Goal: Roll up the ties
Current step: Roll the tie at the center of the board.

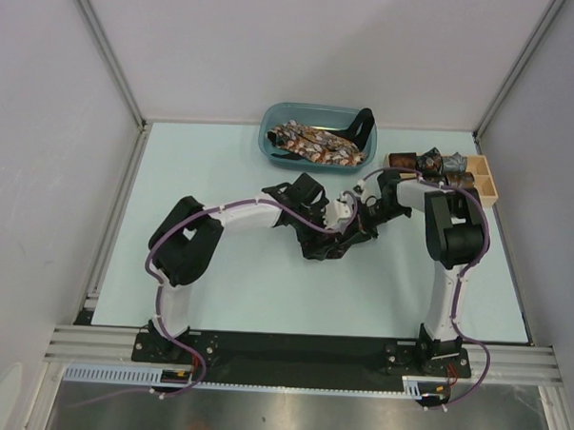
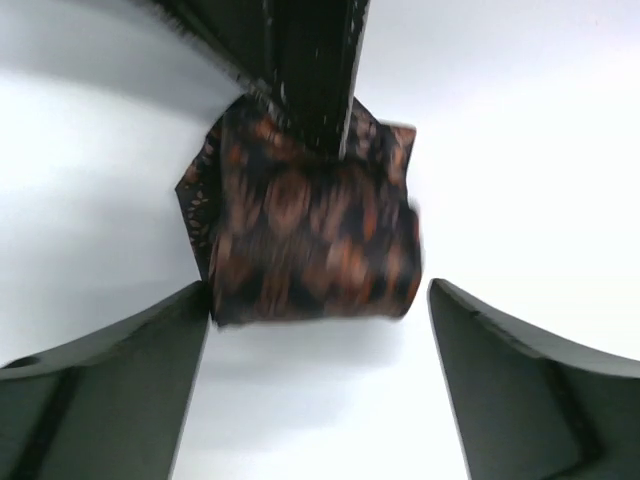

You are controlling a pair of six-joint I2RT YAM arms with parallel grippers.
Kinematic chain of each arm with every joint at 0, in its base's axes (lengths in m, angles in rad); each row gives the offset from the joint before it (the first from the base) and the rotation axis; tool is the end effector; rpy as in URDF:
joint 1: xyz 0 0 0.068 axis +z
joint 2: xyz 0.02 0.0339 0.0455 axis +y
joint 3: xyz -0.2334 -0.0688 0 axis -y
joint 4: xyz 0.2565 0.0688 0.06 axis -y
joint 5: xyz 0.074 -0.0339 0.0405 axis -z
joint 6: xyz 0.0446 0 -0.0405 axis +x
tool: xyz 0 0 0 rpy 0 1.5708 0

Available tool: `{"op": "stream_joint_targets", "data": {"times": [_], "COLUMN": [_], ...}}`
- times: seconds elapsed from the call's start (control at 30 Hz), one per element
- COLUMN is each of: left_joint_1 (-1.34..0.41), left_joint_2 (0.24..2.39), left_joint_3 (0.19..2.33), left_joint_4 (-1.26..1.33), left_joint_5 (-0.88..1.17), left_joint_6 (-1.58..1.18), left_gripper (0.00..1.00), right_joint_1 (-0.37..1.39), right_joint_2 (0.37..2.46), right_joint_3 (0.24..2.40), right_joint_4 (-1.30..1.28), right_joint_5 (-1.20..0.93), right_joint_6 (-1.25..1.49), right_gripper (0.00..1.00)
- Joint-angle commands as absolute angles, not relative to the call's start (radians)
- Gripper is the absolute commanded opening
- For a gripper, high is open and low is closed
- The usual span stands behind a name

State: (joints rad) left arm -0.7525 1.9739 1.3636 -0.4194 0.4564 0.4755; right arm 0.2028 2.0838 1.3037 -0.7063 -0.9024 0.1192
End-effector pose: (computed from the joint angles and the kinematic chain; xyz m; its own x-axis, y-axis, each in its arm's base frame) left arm 0.2894 -0.2979 0.1326 -0.1996 0.7498 -0.6309 0.9792 0.1765 -0.1001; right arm 0.3531 0.1083 0.0778 -0.9916 -0.1287 0.0093 -0.0722 0.6134 0.7865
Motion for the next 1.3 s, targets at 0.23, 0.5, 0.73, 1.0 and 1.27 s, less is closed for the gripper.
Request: {"op": "stream_joint_targets", "data": {"times": [0.23, 0.5, 0.73, 1.0, 1.27], "left_joint_1": [-0.764, -0.798, -0.798, -0.796, -0.796], "left_joint_2": [1.973, 2.034, 2.065, 2.065, 2.078], "left_joint_3": [1.462, 1.5, 1.471, 1.405, 1.411], "left_joint_4": [-0.362, -0.348, -0.449, -0.505, -0.499], "left_joint_5": [0.512, 0.502, 0.479, 0.457, 0.46], "left_joint_6": [0.459, 0.517, 0.603, 0.617, 0.609], "left_gripper": [1.0, 0.98, 0.63, 0.37, 0.35], "right_joint_1": [0.184, 0.204, 0.209, 0.126, 0.087], "right_joint_2": [2.123, 2.128, 2.123, 2.092, 2.033], "right_joint_3": [1.35, 1.371, 1.387, 1.433, 1.385], "right_joint_4": [-0.712, -0.721, -0.738, -0.887, -0.819], "right_joint_5": [-0.767, -0.773, -0.784, -0.857, -0.939], "right_joint_6": [0.071, 0.063, 0.054, 0.011, 0.031], "right_gripper": [0.0, 0.0, 0.0, 0.41, 0.86]}}
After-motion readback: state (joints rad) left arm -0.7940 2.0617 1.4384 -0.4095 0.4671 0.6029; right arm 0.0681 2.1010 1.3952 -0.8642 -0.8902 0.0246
